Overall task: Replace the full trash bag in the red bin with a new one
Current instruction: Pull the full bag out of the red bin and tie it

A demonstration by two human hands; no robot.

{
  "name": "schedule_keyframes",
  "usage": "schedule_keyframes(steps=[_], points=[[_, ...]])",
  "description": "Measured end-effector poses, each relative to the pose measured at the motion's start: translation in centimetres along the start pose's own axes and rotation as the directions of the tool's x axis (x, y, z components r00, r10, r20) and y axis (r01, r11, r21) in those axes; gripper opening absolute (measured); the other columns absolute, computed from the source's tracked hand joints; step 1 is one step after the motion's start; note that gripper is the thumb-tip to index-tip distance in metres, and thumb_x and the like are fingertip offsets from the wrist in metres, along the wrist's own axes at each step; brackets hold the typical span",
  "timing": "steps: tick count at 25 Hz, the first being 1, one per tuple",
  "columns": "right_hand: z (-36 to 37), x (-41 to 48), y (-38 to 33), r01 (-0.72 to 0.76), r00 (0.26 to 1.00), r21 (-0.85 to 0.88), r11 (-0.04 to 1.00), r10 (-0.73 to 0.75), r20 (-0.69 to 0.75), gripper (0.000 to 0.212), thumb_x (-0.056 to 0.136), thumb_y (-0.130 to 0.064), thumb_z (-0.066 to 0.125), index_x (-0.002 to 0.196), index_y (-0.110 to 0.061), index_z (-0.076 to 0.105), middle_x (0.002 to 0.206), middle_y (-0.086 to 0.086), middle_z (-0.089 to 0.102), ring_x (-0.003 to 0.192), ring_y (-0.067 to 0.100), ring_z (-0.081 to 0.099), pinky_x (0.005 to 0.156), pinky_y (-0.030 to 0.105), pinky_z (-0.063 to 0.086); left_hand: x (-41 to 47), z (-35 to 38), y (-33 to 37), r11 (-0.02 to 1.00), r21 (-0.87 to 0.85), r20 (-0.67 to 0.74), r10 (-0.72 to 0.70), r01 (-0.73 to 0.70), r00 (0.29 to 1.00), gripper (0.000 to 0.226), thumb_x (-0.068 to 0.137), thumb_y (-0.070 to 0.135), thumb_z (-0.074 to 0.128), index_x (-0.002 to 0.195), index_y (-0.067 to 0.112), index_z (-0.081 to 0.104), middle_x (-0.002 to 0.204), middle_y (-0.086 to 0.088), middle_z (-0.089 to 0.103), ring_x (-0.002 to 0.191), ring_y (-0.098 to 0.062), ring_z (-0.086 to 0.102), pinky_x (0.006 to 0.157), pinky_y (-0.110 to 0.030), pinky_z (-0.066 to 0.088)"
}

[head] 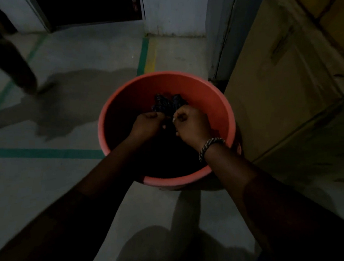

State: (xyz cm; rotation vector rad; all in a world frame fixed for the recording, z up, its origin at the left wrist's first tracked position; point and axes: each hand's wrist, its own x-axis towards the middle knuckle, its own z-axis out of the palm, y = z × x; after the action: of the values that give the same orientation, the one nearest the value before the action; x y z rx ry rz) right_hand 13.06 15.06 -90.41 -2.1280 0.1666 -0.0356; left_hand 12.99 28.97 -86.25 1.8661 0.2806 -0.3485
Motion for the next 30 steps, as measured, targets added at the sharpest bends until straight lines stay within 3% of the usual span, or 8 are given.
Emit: schedule_keyframes(steps=[3, 7, 11, 15, 21, 26, 28, 30], points=[[0.2, -0.1, 0.0, 0.036, 0.998, -0.023, 0.999, -0.034, 0.053, 0.002, 0.074, -0.045, 0.061, 0.075, -0.046, 0.060, 0.084, -0.006, 0.072, 0.078, 0.020, 0.072, 0.075, 0.044, 0.061, 0.3, -0.4, -0.2, 0.992, -0.106, -0.029, -0.078, 0.074, 0.997, 0.016, 0.090, 0.012, 0.063, 0.076, 0.009, 0.071, 0.071, -0.006, 0.066, 0.056, -0.007, 0.058, 0.051, -0.012, 0.044], [0.3, -0.2, 0.1, 0.020, 0.997, -0.018, 1.000, -0.018, 0.070, 0.010, 0.074, -0.045, 0.067, 0.072, -0.039, 0.059, 0.077, -0.006, 0.072, 0.074, 0.016, 0.071, 0.074, 0.043, 0.061, 0.3, -0.5, 0.2, 0.972, -0.170, 0.045, -0.154, 0.160, 0.987, 0.017, 0.086, 0.017, 0.068, 0.093, 0.003, 0.076, 0.080, -0.012, 0.068, 0.075, -0.020, 0.061, 0.068, -0.030, 0.046], [0.1, 0.0, 0.2, -0.059, 0.996, 0.106, 0.993, 0.052, 0.070, 0.009, 0.074, -0.042, 0.071, 0.072, -0.037, 0.064, 0.079, -0.005, 0.074, 0.072, 0.017, 0.073, 0.074, 0.047, 0.062, 0.2, -0.2, 0.6, 0.965, -0.200, 0.087, -0.153, 0.168, 0.984, 0.013, 0.092, 0.016, 0.063, 0.089, 0.006, 0.071, 0.077, -0.011, 0.065, 0.062, -0.017, 0.061, 0.053, -0.020, 0.048], [0.1, 0.2, 0.3, -0.056, 0.997, 0.125, 0.991, 0.048, 0.068, 0.015, 0.074, -0.046, 0.068, 0.070, -0.032, 0.069, 0.072, -0.001, 0.074, 0.068, 0.020, 0.074, 0.070, 0.050, 0.061, 0.4, -0.4, 0.8, 0.991, -0.040, 0.116, -0.123, 0.129, 0.986, 0.023, 0.099, 0.022, 0.056, 0.076, 0.021, 0.059, 0.075, 0.003, 0.059, 0.064, -0.009, 0.057, 0.057, -0.020, 0.050], [-0.1, 0.2, -0.1, -0.028, 0.998, 0.015, 0.999, 0.029, -0.051, 0.015, 0.074, -0.027, 0.068, 0.063, -0.019, 0.062, 0.066, 0.001, 0.068, 0.064, 0.020, 0.068, 0.064, 0.043, 0.059, -0.3, 0.3, 0.3, 0.996, -0.075, 0.073, -0.048, 0.054, 0.996, 0.023, 0.098, 0.012, 0.054, 0.101, -0.005, 0.071, 0.083, -0.015, 0.064, 0.060, -0.013, 0.056, 0.045, -0.011, 0.044], [-0.1, -0.1, -0.2, 0.165, 0.983, 0.036, 0.986, -0.161, -0.089, 0.013, 0.074, -0.024, 0.066, 0.063, -0.030, 0.061, 0.080, -0.010, 0.058, 0.068, 0.019, 0.064, 0.060, 0.047, 0.059, -0.4, 0.2, 0.9, 0.994, -0.100, -0.005, -0.050, 0.049, 0.999, 0.021, 0.098, 0.009, 0.054, 0.079, 0.005, 0.060, 0.067, -0.008, 0.055, 0.033, 0.003, 0.049, 0.037, -0.010, 0.038], [-0.3, -0.2, -0.1, 0.139, 0.989, 0.108, 0.984, -0.133, -0.060, 0.017, 0.080, -0.014, 0.070, 0.069, -0.025, 0.064, 0.084, -0.006, 0.060, 0.065, 0.022, 0.067, 0.056, 0.048, 0.059, -0.5, 0.0, 0.9, 0.993, -0.105, -0.014, -0.054, 0.052, 0.998, 0.018, 0.097, 0.012, 0.056, 0.084, 0.004, 0.064, 0.067, -0.007, 0.059, 0.035, 0.003, 0.051, 0.038, -0.010, 0.039], [-0.2, -0.1, 0.1, 0.094, 0.996, 0.072, 0.993, -0.095, 0.002, 0.011, 0.082, -0.022, 0.070, 0.072, -0.025, 0.064, 0.080, -0.003, 0.066, 0.057, 0.020, 0.069, 0.052, 0.048, 0.059, -0.6, -0.1, 1.0, 0.984, -0.152, 0.001, -0.093, 0.092, 0.996, 0.020, 0.094, 0.017, 0.060, 0.096, 0.001, 0.071, 0.074, -0.009, 0.066, 0.047, -0.005, 0.060, 0.042, -0.012, 0.043]])
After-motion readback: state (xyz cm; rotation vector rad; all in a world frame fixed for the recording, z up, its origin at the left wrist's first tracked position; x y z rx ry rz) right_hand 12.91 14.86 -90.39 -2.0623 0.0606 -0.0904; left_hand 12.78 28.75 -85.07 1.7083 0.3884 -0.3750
